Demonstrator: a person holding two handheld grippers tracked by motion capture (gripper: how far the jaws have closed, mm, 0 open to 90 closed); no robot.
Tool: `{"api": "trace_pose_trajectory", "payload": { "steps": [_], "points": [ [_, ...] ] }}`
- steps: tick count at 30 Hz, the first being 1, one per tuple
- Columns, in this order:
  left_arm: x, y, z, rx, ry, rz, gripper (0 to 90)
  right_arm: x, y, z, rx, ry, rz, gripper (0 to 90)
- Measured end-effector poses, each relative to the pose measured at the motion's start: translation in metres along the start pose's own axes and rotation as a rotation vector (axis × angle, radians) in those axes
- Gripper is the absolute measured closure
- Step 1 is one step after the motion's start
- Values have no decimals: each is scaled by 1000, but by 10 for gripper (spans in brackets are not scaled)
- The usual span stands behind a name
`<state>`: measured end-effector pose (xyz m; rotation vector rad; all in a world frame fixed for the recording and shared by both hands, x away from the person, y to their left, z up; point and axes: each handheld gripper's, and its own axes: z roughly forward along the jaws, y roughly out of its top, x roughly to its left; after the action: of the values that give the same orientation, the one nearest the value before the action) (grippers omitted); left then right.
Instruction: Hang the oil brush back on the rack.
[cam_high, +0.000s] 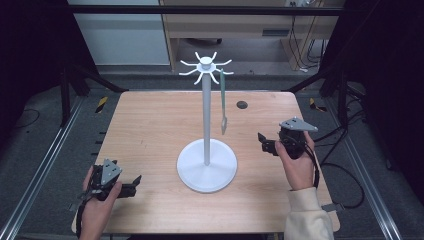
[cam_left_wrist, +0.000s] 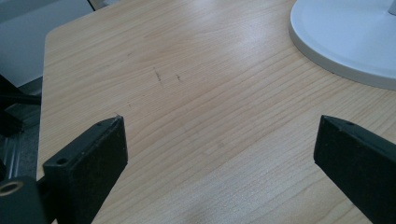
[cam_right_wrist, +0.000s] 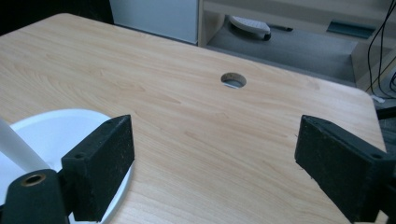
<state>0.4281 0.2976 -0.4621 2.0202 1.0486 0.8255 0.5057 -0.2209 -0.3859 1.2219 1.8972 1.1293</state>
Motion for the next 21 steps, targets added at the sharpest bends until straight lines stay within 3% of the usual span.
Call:
{"api": "trace_pose_trajectory", "payload": {
  "steps": [11,16,21],
  "points": [
    [-1,0,1,3,-3,1,25,-1,-21,19,57,19,7,123],
    [-1,0,1,4,-3,2,25,0,-31,28,93,23,-11,123],
    [-2,0,1,6,-6,7,25,4,-37,36,147,21,-66,122]
  ]
}}
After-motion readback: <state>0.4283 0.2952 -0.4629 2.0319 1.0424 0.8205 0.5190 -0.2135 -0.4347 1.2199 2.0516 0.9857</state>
